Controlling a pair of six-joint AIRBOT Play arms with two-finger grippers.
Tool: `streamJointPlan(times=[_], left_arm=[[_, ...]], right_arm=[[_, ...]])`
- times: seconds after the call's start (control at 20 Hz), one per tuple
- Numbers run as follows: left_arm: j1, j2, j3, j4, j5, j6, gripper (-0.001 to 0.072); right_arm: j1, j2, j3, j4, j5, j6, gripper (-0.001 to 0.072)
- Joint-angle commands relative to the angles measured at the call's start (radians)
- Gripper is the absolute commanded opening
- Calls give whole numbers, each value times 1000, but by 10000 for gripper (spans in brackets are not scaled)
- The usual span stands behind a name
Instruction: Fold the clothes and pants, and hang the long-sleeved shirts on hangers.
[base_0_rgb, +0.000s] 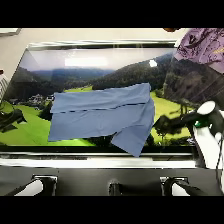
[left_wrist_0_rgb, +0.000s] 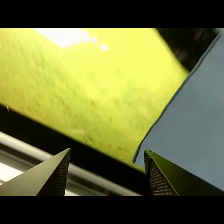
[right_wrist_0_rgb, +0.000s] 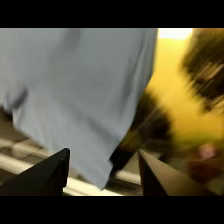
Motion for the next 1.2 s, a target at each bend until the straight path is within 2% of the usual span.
streamJointPlan(times=[0.0, 0.15, 0.4, 0.45, 0.5, 0.55, 0.6, 0.65, 0.75, 0.9, 0.95, 1.0, 1.15], left_arm=[[9, 37, -87, -8, 9, 0, 537], [8, 36, -86, -8, 10, 0, 537], [8, 36, -86, -8, 10, 0, 537], [8, 36, -86, -9, 10, 0, 537], [8, 36, -86, -13, 6, 0, 537], [8, 36, -86, -19, -6, 0, 537], [8, 36, -86, -20, -13, 0, 538], [8, 36, -86, -20, -13, -16, 539], [10, 36, -87, -20, -12, -29, 540], [17, 37, -95, -20, -13, -25, 540], [30, 37, -109, -27, -11, -25, 540], [58, 37, -136, -60, -2, -19, 540], [171, 36, -271, -307, 53, 160, 540]], right_arm=[[0, 98, -322, 172, -100, -115, 477], [0, 98, -417, 232, -147, -174, 477], [0, 97, -432, 360, -281, -216, 472], [0, 97, -432, 375, -311, -219, 408], [0, 95, -432, 385, -343, -222, 381], [0, 87, -432, 393, -356, -223, 379], [0, 68, -432, 407, -350, -226, 360], [0, 45, -432, 424, -336, -240, 311], [0, 5, -432, 453, -299, -266, 290], [0, -3, -432, 462, -282, -265, 76], [0, -3, -432, 470, -277, -265, 25], [0, -3, -432, 477, -270, -265, 24], [0, -3, -432, 483, -249, -264, 24]])
